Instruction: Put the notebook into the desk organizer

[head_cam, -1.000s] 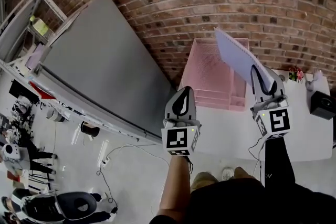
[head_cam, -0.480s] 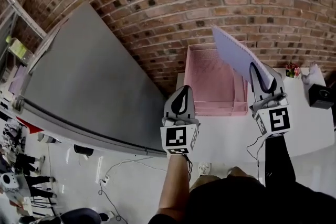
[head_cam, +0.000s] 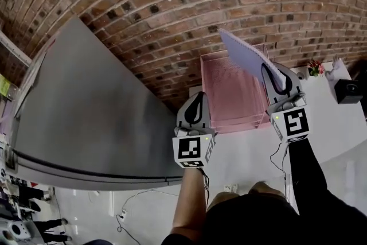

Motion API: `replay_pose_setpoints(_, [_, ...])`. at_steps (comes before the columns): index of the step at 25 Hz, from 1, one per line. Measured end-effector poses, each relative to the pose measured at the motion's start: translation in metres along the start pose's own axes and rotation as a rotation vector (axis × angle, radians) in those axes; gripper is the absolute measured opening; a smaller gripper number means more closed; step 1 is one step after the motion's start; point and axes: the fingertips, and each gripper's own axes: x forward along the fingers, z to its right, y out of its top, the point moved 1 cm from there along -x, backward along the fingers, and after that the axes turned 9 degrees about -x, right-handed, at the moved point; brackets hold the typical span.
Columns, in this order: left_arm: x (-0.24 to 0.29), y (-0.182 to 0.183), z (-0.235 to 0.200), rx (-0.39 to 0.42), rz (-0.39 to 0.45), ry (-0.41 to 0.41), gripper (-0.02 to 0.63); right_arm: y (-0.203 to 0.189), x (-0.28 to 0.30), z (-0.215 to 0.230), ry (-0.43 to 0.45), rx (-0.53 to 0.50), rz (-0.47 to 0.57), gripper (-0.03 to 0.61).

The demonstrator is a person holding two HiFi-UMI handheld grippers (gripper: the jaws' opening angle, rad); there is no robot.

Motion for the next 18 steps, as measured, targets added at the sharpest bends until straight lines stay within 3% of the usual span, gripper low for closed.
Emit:
replay_pose_setpoints(12, [0.019,-0.015,-0.026,-0.027,-0.029,-0.096,0.020,-0.027,0.056,-0.034,0.027,-0.246,-0.096,0.041])
replay_pose_setpoints(15, [0.019,-0.017,-0.035,-0.030,-0.031,-0.096,0.020,-0.038,0.070,-0.035,0.014,-0.389,-0.124,0.041])
replay_pose_setpoints(18, [0.018,-0.021,-0.042,-0.039,-0.038,-0.091,0.020,-0.066,0.084,-0.054,0.063,-0.613,-0.183,0.043])
